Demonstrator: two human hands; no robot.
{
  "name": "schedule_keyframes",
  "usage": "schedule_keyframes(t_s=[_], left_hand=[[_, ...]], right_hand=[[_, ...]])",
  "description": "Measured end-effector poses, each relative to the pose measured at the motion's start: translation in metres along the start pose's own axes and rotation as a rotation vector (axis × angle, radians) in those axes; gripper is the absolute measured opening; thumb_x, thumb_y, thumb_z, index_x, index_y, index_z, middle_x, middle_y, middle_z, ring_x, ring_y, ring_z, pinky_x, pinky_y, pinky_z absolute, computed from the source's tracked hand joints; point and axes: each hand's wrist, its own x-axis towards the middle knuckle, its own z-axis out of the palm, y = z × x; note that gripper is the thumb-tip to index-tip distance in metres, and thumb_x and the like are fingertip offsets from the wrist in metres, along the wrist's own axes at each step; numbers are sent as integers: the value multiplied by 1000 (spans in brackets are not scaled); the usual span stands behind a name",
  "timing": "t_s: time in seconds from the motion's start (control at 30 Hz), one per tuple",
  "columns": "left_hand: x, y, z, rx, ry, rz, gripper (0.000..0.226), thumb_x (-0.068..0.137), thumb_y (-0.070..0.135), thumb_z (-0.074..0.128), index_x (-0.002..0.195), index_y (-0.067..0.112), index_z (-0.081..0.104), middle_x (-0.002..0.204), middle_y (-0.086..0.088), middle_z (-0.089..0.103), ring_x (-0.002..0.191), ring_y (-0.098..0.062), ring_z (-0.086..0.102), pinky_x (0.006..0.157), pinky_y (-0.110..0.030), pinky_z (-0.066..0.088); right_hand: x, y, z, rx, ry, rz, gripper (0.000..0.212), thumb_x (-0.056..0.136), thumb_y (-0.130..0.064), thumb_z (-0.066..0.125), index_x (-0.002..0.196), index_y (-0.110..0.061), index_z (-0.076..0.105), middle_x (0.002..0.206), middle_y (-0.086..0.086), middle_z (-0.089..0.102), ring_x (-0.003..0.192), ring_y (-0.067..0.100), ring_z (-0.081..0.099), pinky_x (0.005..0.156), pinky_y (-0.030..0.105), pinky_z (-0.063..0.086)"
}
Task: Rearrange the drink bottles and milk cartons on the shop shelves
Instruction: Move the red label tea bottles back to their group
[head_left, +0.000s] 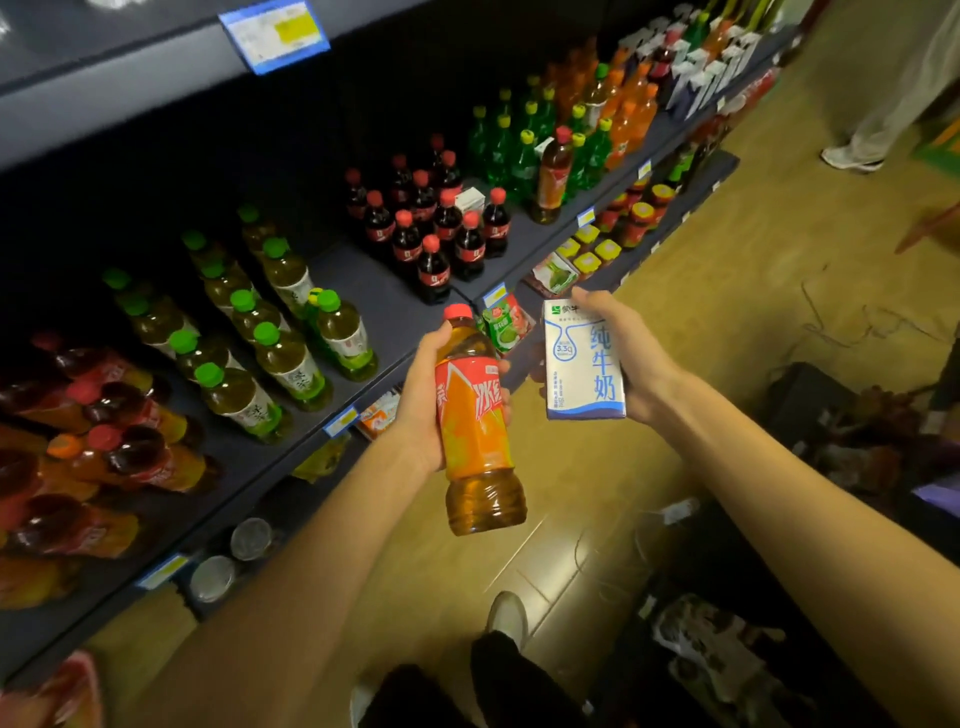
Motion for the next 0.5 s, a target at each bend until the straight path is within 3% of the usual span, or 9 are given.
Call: schedule_keyframes(t_s=[0.17, 0.37, 0.5], left_hand=[[51, -8, 37, 61, -5, -13, 63, 76, 64, 63, 97, 5, 66, 89, -7, 66, 65, -21, 61, 62, -32, 53], [117, -4, 74, 89, -5, -77, 64, 77, 65, 60, 102, 6, 62, 83, -7, 67, 65, -21, 62, 62, -31, 54], [178, 9, 98, 135, 28, -113, 64, 78, 65, 59, 85, 3, 69, 76, -9, 64, 64, -21, 60, 62, -30, 52]], right_hand=[[12, -19, -62, 74, 48, -22, 56, 73, -50, 69, 110, -12, 53, 109, 23, 57, 96, 40, 58, 82, 45, 52], [44, -34, -125, 211, 60, 0, 42, 88, -43, 59, 114, -12, 49, 109, 22, 50, 97, 40, 54, 64, 36, 59], [80, -55, -161, 262, 90, 30, 34, 94, -41, 52, 105, -9, 56, 103, 25, 58, 79, 36, 64, 61, 34, 59]])
